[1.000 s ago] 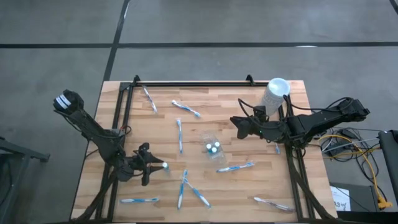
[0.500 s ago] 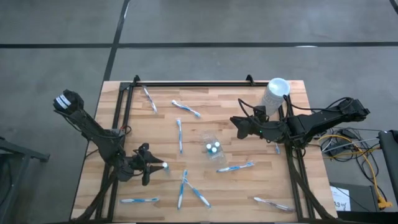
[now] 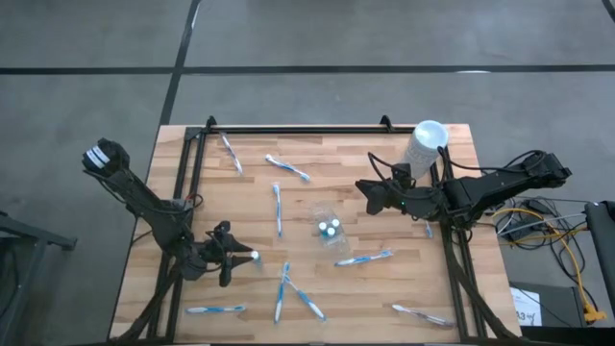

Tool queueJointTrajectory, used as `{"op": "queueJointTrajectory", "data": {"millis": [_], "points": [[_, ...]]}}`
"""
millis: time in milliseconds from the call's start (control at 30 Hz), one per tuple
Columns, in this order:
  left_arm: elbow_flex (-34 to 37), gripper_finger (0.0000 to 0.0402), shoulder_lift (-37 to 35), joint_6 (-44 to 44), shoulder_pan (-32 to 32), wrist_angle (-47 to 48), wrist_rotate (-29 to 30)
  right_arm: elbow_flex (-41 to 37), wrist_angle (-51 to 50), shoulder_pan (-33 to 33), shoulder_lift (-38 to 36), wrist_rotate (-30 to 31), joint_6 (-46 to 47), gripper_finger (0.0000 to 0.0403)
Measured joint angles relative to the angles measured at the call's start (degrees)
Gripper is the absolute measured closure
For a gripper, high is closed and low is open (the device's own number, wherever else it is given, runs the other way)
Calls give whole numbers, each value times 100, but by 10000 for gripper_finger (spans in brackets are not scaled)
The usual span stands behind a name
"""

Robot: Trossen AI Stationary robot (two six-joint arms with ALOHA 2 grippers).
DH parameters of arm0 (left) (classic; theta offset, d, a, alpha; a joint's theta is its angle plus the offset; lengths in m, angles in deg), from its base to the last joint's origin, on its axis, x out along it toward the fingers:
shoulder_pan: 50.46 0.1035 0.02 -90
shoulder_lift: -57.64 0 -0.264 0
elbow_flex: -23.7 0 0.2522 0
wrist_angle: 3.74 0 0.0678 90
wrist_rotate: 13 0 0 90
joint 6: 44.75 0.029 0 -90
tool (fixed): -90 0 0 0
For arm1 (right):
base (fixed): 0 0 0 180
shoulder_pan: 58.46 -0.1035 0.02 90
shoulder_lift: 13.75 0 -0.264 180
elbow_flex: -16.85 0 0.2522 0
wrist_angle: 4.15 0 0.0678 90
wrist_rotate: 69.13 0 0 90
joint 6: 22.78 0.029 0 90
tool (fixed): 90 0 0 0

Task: Pick & Place toothbrushing station
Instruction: Put the blue mouthwash into the middle section of the transparent organizer

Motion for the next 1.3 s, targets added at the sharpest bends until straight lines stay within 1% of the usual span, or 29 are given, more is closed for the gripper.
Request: {"op": "queueJointTrajectory", "data": {"millis": [467, 600, 833, 1067, 1300], "points": [[2, 275, 0, -65, 0, 1, -9, 0, 1, 0, 0, -1, 6, 305], [2, 265, 0, -59, 0, 1, -9, 0, -1, 0, 0, -1, 8, 305], [4, 236, 0, -54, 0, 3, -35, 0, 0, 0, 0, 0, -1, 305], [7, 234, 0, 11, -2, 3, -221, 0, -1, 0, 0, -1, -6, 305], [10, 234, 0, 16, 1, -6, -137, 0, -1, 0, 2, -1, 5, 305]]}}
